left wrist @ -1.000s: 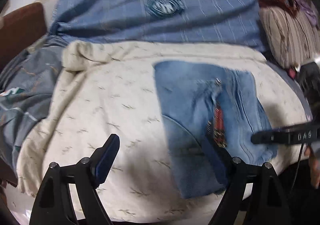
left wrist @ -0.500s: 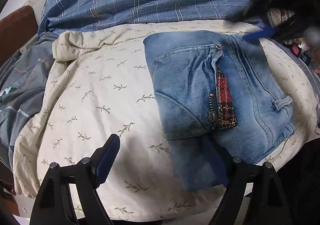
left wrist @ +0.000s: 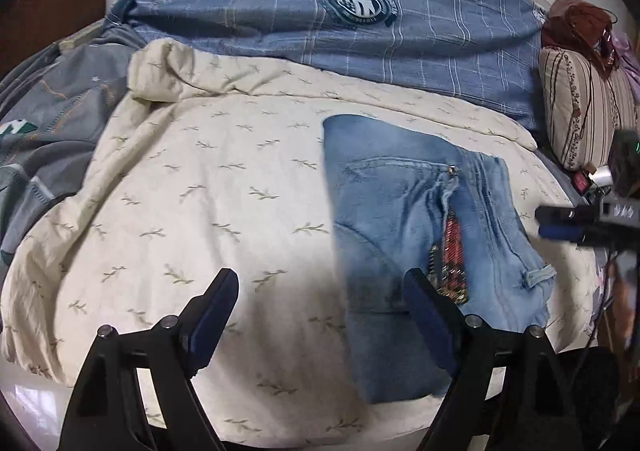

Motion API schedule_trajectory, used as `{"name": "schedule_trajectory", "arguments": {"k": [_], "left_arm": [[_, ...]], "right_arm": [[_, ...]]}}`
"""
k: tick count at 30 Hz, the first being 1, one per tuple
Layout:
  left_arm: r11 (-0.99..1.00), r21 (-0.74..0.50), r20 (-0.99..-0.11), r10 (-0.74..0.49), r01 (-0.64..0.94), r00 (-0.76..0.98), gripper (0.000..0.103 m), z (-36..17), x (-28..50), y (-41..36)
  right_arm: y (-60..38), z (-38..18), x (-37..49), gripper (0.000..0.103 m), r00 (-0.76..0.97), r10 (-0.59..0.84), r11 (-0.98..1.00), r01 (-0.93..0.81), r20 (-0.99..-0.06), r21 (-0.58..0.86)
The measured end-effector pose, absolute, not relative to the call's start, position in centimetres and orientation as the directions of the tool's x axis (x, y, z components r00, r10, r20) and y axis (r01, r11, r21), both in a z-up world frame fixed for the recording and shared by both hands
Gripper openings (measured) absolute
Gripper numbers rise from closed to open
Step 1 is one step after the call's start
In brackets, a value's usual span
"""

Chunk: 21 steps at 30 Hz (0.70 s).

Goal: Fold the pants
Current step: 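Grasp the folded edge again with the right tool and straighten it, then open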

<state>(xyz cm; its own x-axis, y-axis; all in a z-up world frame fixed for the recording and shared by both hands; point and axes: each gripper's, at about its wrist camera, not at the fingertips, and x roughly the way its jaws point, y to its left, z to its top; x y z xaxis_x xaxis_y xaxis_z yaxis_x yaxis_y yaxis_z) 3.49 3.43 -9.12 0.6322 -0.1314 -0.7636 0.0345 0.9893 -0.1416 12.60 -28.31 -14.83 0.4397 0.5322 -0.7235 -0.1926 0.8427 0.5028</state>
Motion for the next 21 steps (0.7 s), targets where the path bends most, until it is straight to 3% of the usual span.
{"name": "schedule_trajectory", "arguments": {"k": [5, 10, 13, 14, 16, 18, 21], "left_arm": [[0.991, -0.059, -0.751, -0.123, 0.120, 0.648, 0.085, -8.5, 3.6, -0.9], [0.986, 0.035, -0.804, -0.068, 0.161, 0.590, 0.085, -10.7, 4.7, -3.6], [0.989, 0.018, -0.812, -0.071, 0.146, 0.580, 0.086, -11.0, 4.7, -3.3], [0.989, 0.025, -0.814, -0.066, 0.149, 0.578, 0.086, -11.1, 4.8, -3.3], [0.986, 0.047, -0.813, -0.054, 0.157, 0.580, 0.086, -11.0, 4.7, -3.4], [0.987, 0.047, -0.813, -0.053, 0.157, 0.579, 0.086, -10.9, 4.7, -3.4], [0.985, 0.054, -0.812, -0.051, 0.161, 0.581, 0.086, -10.9, 4.8, -3.4]], "right_arm": [[-29.0, -17.2, 14.1, 0.072, 0.396, 0.627, 0.767, -0.161, -0.671, 0.621], [-27.9, -17.3, 15.6, 0.080, 0.431, 0.593, 0.793, -0.164, -0.681, 0.587], [-27.0, -17.4, 16.2, 0.079, 0.438, 0.584, 0.801, -0.170, -0.684, 0.575], [-26.4, -17.2, 16.4, 0.074, 0.425, 0.586, 0.803, -0.188, -0.690, 0.566], [-25.2, -16.5, 16.3, 0.040, 0.421, 0.522, 0.851, -0.207, -0.742, 0.482], [-24.9, -15.1, 15.4, 0.028, 0.455, 0.469, 0.883, -0.226, -0.757, 0.411], [-24.1, -13.5, 14.2, 0.025, 0.513, 0.410, 0.912, -0.242, -0.755, 0.331]]}}
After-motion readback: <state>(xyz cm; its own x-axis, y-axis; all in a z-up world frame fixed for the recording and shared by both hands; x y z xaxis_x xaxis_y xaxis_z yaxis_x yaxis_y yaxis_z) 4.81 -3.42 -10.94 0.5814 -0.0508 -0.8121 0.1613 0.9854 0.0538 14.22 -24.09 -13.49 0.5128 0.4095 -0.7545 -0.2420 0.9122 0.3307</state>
